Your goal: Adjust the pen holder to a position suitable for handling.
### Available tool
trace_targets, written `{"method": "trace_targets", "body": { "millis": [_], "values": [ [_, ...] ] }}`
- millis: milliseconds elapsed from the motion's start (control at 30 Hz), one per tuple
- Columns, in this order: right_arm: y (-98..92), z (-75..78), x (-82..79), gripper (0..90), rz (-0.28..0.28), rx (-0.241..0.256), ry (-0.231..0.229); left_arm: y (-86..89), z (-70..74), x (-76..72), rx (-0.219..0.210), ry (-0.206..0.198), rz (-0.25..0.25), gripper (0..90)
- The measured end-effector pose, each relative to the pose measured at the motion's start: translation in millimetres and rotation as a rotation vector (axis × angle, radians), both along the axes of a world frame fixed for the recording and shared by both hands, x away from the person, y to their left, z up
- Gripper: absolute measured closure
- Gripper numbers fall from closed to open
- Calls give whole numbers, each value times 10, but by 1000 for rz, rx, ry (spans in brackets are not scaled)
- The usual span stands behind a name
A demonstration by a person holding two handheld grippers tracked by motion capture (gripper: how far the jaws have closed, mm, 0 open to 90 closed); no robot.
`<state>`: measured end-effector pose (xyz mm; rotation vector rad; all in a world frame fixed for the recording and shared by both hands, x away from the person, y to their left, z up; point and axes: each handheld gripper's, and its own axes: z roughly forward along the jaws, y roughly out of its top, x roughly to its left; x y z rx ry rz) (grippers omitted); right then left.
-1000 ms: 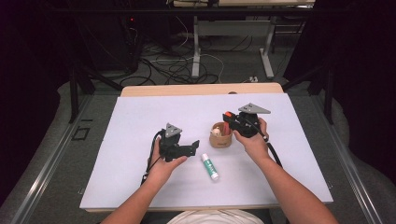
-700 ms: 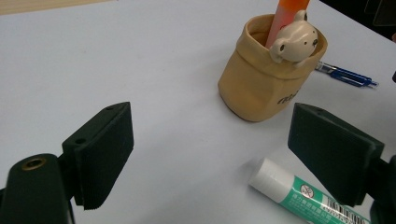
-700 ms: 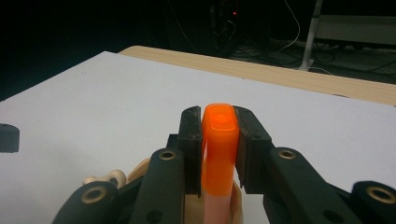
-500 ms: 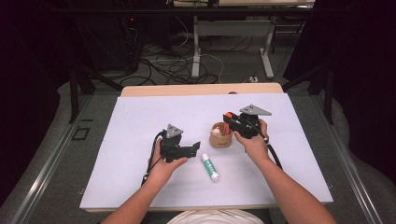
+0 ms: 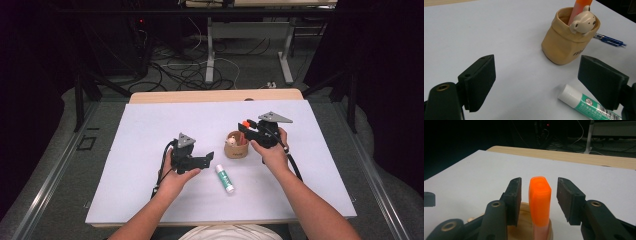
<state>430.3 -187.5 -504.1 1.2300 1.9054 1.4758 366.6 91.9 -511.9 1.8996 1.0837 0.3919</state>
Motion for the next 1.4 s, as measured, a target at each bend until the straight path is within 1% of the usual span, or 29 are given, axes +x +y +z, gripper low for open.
{"method": "trace_targets", "body": {
  "millis": [67, 100, 200, 233, 300, 367, 400, 467, 500, 533, 567, 633, 767, 833, 867, 933, 967, 1000, 1067, 1100, 1133, 1200, 1233, 1267, 1333, 1367, 1400],
  "values": [
    [7, 7, -8, 535, -9, 8, 8, -1, 0, -1, 1, -1, -1, 150],
    [11, 11, -9, 527, -12, 13, 4, -1, 0, -1, 1, -1, -1, 150],
    [3, 32, -15, 498, -6, 9, -3, 0, 0, 0, 1, 0, -1, 151],
    [4, 43, -21, 493, -4, 18, 0, 2, 0, 1, 0, 1, -2, 152],
    [0, 62, -29, 468, -13, 12, 6, 7, 1, 3, -1, 1, -2, 152],
    [2, 86, -34, 453, -6, 15, 15, 19, 9, 6, -3, 1, 1, 152],
    [-2, 99, -36, 445, -6, 9, 16, 24, 13, 7, -3, 1, 5, 153],
    [-2, 122, -41, 427, 0, 15, 17, 46, 23, 11, 2, 4, -2, 153],
    [2, 132, -41, 417, -1, 22, 17, 48, 24, 12, -4, 5, 4, 153],
    [-3, 147, -45, 406, 2, 12, 21, 52, 21, 14, -9, -1, 9, 154],
    [1, 161, -49, 395, 5, 17, 26, 55, 23, 13, -14, 1, 14, 154],
    [1, 179, -52, 386, 4, 14, 26, 64, 27, 14, -10, 3, 14, 154],
    [7, 255, -69, 356, 11, 21, 35, 88, 34, 22, -18, 1, 19, 155],
    [10, 280, -75, 347, 19, 18, 47, 96, 39, 23, -20, 2, 23, 155],
    [11, 291, -72, 345, 22, 16, 40, 102, 44, 24, -19, 0, 22, 155],
    [13, 321, -84, 329, 28, 14, 49, 109, 58, 21, -28, 5, 20, 155],
    [18, 331, -86, 322, 30, 15, 44, 115, 66, 21, -26, 5, 19, 156],
    [25, 348, -95, 313, 33, 16, 51, 120, 74, 22, -27, 4, 21, 156],
    [30, 384, -112, 299, 32, -2, 41, 140, 88, 28, -22, 11, 20, 156],
    [31, 404, -121, 298, 26, -18, 26, 149, 90, 32, -22, 13, 28, 158],
    [39, 424, -132, 298, 22, -19, 17, 160, 90, 38, -27, 12, 33, 159],
    [41, 473, -154, 299, 28, -34, 24, 190, 96, 47, -27, 20, 44, 159],
    [46, 495, -166, 299, 36, -30, 38, 211, 101, 52, -30, 26, 42, 159],
    [48, 513, -174, 301, 39, -35, 47, 224, 97, 60, -41, 23, 48, 159],
    [52, 546, -190, 310, 42, -47, 68, 259, 102, 70, -58, 33, 53, 159],
    [52, 557, -197, 307, 50, -48, 74, 259, 102, 70, -58, 33, 53, 159],
    [53, 566, -204, 295, 58, -42, 81, 294, 96, 84, -80, 32, 66, 159]
  ]
}}
